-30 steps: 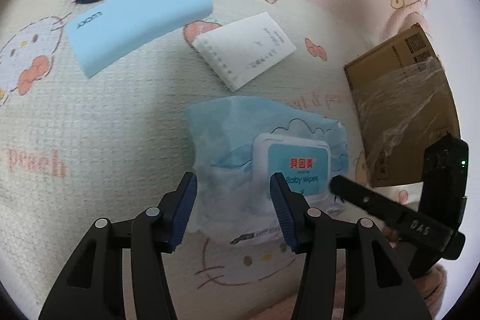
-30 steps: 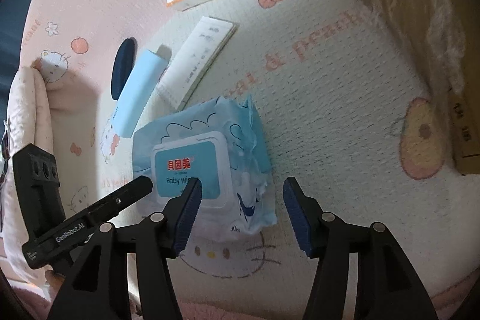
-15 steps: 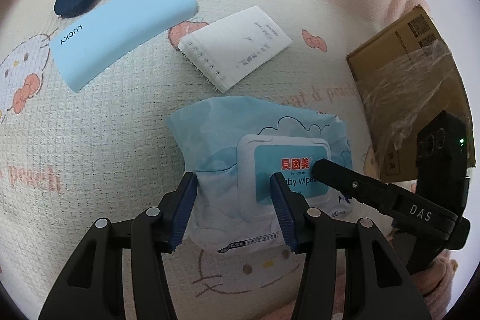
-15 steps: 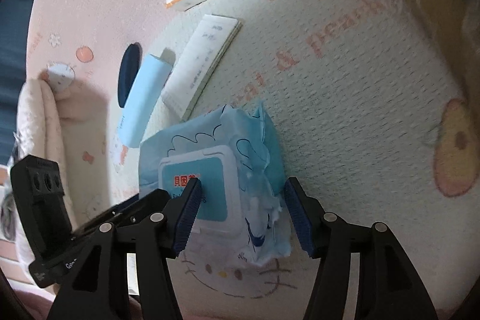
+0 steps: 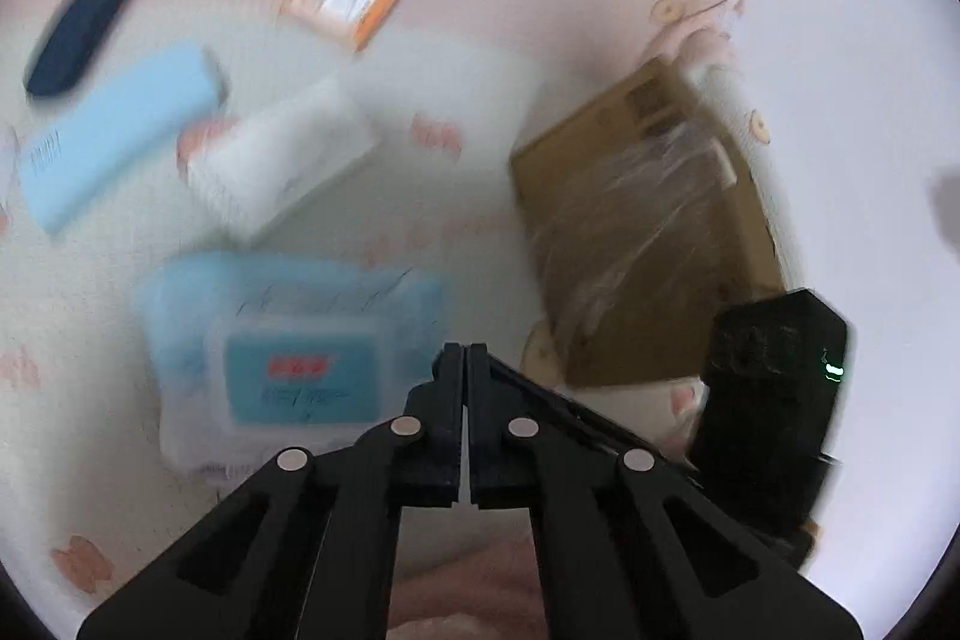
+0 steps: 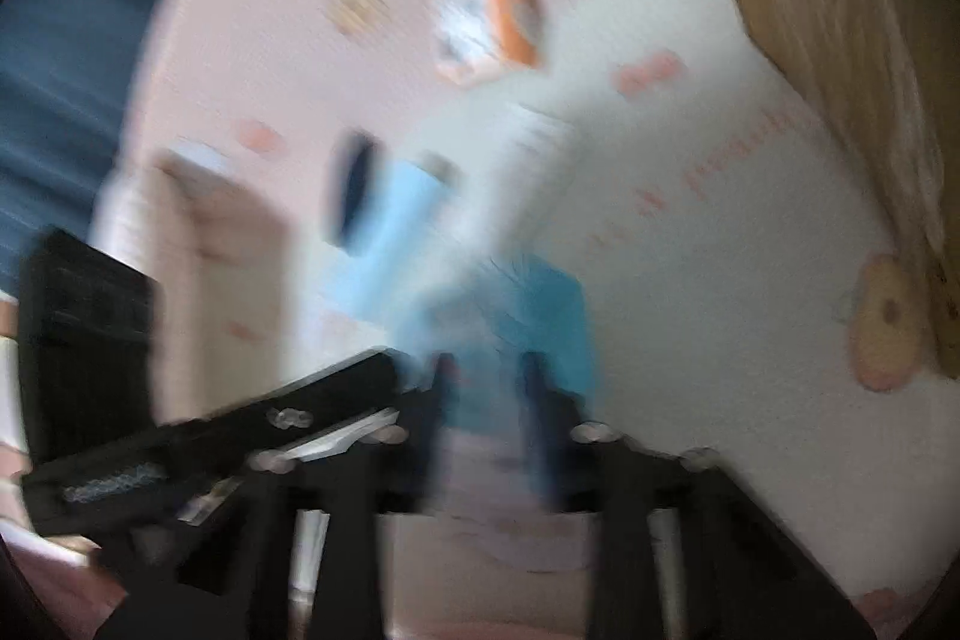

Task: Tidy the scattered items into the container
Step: 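Lift the wipes pack with the left gripper and carry it to the cardboard box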

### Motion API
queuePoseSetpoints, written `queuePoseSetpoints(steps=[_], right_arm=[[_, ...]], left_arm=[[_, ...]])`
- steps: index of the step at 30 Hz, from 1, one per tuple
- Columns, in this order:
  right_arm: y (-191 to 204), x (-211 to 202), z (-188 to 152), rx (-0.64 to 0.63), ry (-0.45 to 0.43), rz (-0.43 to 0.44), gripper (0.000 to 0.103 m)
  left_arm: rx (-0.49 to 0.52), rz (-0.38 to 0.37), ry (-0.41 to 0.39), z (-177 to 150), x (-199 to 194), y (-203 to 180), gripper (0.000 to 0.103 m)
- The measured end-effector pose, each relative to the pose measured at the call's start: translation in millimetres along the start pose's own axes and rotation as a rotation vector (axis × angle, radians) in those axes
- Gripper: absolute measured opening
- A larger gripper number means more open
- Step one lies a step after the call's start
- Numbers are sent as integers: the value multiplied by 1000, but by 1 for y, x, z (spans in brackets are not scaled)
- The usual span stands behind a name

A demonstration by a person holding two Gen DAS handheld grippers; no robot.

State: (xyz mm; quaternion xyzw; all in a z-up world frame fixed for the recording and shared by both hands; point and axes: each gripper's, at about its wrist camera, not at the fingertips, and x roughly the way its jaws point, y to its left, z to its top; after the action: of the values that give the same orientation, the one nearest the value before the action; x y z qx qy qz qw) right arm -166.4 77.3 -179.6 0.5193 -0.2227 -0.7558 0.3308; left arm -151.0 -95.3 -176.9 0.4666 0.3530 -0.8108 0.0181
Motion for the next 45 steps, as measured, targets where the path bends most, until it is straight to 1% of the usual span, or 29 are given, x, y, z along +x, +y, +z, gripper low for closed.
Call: queuePoseSetpoints(steps=[1, 2, 3, 4, 5, 6, 9, 12, 13, 15, 16, 17, 18, 19, 20, 21, 23, 27, 29, 33, 36, 39, 42, 44, 45], right_arm=[[4, -8, 5, -13, -26, -80, 13], [7, -18, 10, -31, -50, -141, 13], [6, -28, 12, -35, -67, -139, 13], [3, -34, 13, -23, -73, -124, 13], [-2, -42, 11, -4, -86, -108, 13], [-6, -48, 10, 7, -95, -111, 13], [-12, -52, 2, 8, -61, -161, 13], [-10, -45, -3, 10, -30, -147, 13], [-9, -40, -4, 11, -14, -147, 13], [-5, -31, -7, -7, 4, -179, 14], [-3, -24, -7, -18, 19, -197, 17], [0, -17, -8, -32, 43, -224, 27], [2, -11, -10, -39, 60, -244, 36], [3, -4, -12, -48, 76, -261, 54], [4, 1, -13, -53, 84, -267, 62], [5, 7, -14, -52, 93, -263, 62], [3, 17, -14, -43, 124, -248, 62], [2, 43, -14, -50, 186, -252, 62], [1, 54, -13, -51, 209, -253, 62], [-3, 73, -12, -41, 237, -240, 62], [-6, 86, -11, -33, 252, -215, 62], [-8, 95, -10, -48, 256, -243, 62], [-10, 103, -11, -50, 254, -213, 62], [-14, 111, -11, -51, 268, -221, 62], [-16, 114, -11, -48, 274, -226, 62]], left_arm=[[44, 26, -11, 5, -5, -15, 0], [65, 45, -41, 8, -12, -24, 0], [76, 57, -69, 9, -17, -28, 1], [87, 84, -97, 11, -24, -29, 2], [81, 116, -110, 11, -28, -27, 3], [66, 143, -120, 12, -30, -24, 4], [-4, 218, -123, 8, -31, -2, 5], [-95, 254, -115, 5, -29, 22, 8], [-106, 272, -112, 4, -28, 28, 10], [-110, 325, -110, 2, -27, 39, 28], [-108, 349, -115, 0, -28, 43, 33], [-105, 371, -119, -2, -28, 48, 43], [-109, 391, -124, -4, -28, 53, 50], [-110, 407, -123, -7, -28, 58, 52], [-114, 420, -114, -9, -26, 64, 53], [-122, 426, -100, -11, -23, 71, 54], [-156, 421, -68, -15, -19, 86, 54], [-259, 374, -24, -27, -11, 118, 57], [-306, 363, 2, -34, -5, 132, 59], [-374, 288, 38, -42, 6, 149, 61], [-393, 257, 43, -44, 13, 154, 61], [-408, 233, 33, -43, 15, 154, 61], [-394, 209, 30, -41, 17, 149, 61], [-382, 189, 50, -39, 24, 145, 61], [-378, 197, 53, -38, 26, 142, 61]])
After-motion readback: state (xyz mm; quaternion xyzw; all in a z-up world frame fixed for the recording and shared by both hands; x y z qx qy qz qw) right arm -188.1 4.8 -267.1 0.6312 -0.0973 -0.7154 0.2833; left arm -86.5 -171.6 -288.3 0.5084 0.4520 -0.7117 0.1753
